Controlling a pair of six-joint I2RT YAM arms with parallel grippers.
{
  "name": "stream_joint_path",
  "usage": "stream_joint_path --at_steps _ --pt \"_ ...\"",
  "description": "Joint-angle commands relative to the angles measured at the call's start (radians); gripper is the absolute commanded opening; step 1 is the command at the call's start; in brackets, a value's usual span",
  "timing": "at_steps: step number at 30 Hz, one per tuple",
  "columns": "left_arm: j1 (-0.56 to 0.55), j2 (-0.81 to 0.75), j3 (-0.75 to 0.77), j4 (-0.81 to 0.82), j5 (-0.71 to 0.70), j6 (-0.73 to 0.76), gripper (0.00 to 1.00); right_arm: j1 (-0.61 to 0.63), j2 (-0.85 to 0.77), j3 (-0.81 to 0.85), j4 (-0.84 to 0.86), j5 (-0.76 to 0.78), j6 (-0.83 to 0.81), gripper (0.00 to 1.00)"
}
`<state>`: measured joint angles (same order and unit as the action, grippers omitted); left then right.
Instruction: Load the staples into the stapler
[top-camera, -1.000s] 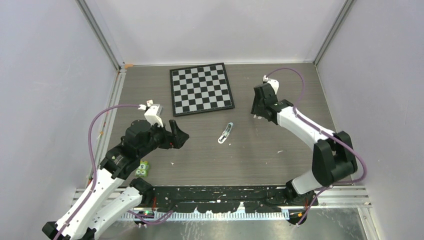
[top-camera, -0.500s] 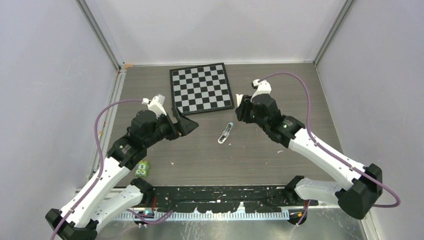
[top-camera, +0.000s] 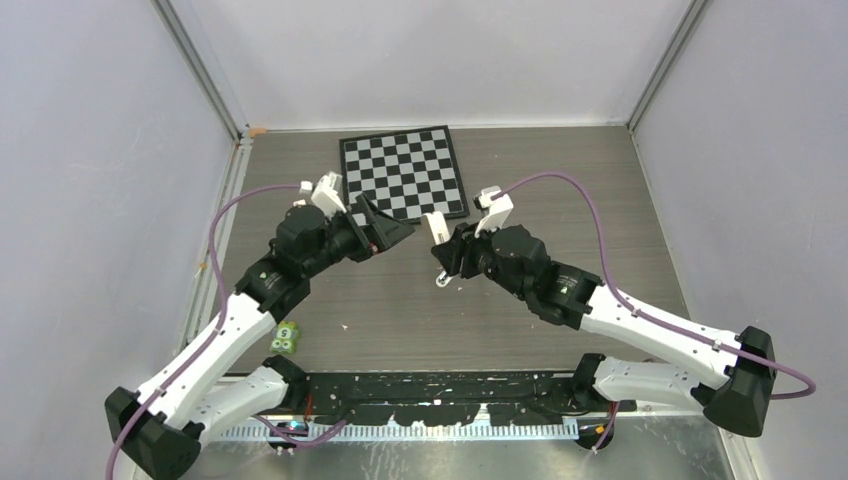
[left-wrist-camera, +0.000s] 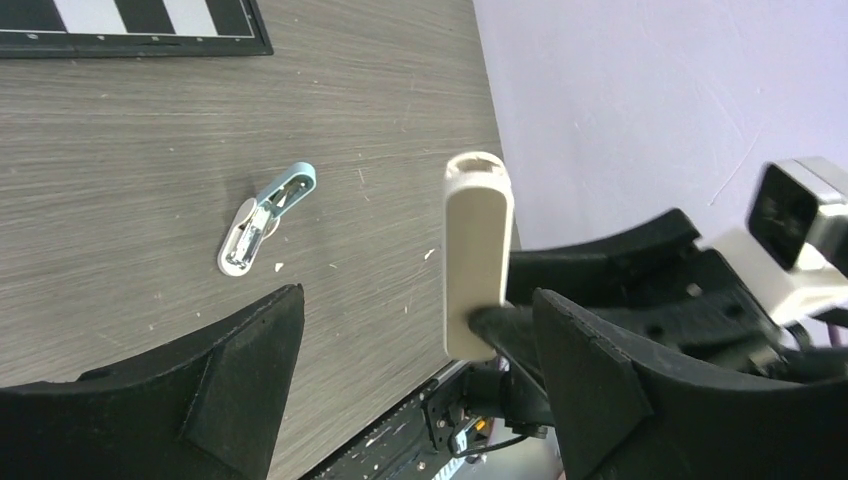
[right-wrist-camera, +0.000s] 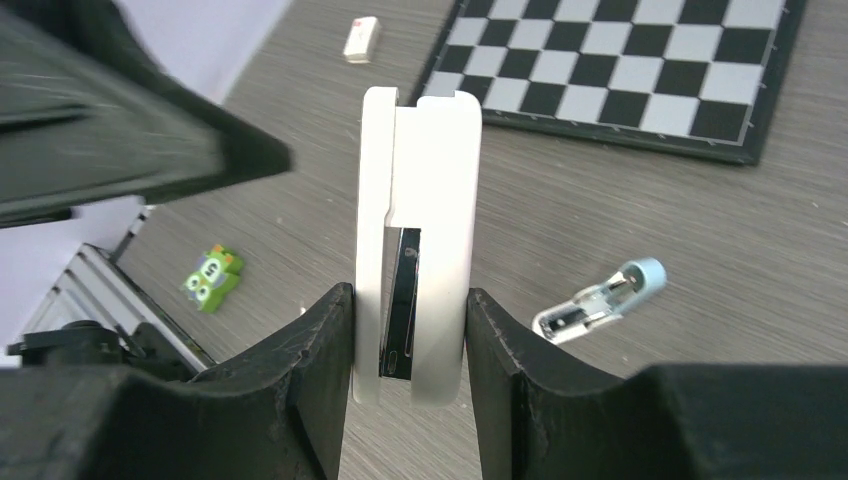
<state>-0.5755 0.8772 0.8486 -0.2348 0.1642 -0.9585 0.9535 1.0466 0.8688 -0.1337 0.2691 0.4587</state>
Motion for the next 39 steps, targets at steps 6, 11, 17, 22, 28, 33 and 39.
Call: stream_joint_path --at_steps 6,11,17,22,28,33,39 --pt "0.002 0.166 0.004 0.262 0.127 0.002 0.85 0.059 0.054 -0.006 0.256 0.059 -0.053 0.36" --pt "0.002 0.193 0.006 0.270 0.133 0.010 0.81 0.087 0.094 0.007 0.286 0.071 -0.061 0.36" --pt "0.003 0.176 -0.022 0.261 0.144 -0.006 0.44 0.106 0.140 0.031 0.282 0.064 -0.074 0.39" --pt "0.003 0.119 -0.040 0.241 0.146 -0.006 0.00 0.105 0.111 0.004 0.246 0.046 -0.082 0.57" --pt "0.006 0.032 -0.077 0.245 0.177 0.114 0.00 0.070 -0.029 -0.044 0.177 -0.074 -0.116 0.78" --pt "0.013 0.001 -0.093 0.289 0.265 0.219 0.00 -0.041 -0.079 -0.003 0.035 -0.401 -0.097 0.80" --pt "0.014 -0.008 -0.082 0.296 0.393 0.278 0.00 -0.241 -0.060 -0.027 0.126 -0.872 0.033 0.69"
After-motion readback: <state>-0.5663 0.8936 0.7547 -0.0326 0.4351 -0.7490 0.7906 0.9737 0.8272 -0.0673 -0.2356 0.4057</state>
